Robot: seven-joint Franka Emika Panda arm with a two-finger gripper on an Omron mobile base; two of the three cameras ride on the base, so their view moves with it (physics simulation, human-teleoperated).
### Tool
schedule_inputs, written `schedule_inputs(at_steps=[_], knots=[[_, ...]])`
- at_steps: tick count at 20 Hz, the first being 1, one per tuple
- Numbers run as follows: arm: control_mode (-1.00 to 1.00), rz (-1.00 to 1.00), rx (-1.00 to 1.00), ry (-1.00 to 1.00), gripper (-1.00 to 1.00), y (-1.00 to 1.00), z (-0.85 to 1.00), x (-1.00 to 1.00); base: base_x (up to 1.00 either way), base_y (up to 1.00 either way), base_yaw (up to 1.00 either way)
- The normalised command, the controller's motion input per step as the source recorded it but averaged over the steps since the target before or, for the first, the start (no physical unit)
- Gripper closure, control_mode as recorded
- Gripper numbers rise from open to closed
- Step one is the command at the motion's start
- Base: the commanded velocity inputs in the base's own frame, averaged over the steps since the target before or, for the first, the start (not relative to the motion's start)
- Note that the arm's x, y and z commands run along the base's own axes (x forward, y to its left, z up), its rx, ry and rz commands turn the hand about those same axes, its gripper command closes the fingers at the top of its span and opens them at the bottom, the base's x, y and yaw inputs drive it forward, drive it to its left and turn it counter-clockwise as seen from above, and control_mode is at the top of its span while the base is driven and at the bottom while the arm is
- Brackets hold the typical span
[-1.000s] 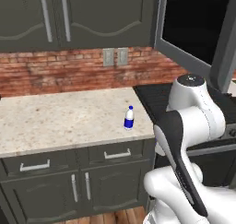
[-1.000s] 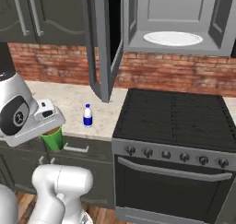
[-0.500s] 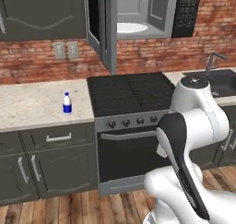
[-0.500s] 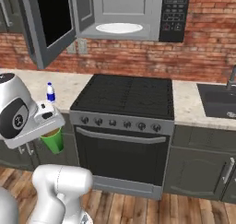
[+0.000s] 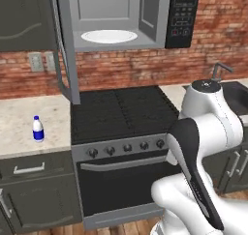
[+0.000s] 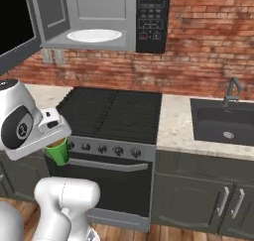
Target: Place the microwavable item in the microwave. Then, close the microwave door and press the start button.
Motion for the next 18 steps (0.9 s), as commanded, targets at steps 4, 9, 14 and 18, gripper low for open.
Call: schedule_inputs(at_steps=[4, 9, 14, 18], knots=[[1.00, 0.00, 0.00, 0.00, 1.00, 0.00, 0.00, 0.00, 0.66, -0.01, 0.00], [1.00, 0.00, 0.00, 0.00, 1.00, 0.00, 0.00, 0.00, 0.71, 0.00, 0.00], [1.00, 0.00, 0.00, 0.00, 1.00, 0.00, 0.00, 0.00, 0.69, 0.00, 0.00], [1.00, 0.00, 0.00, 0.00, 1.00, 0.00, 0.00, 0.00, 0.35, 0.00, 0.00]])
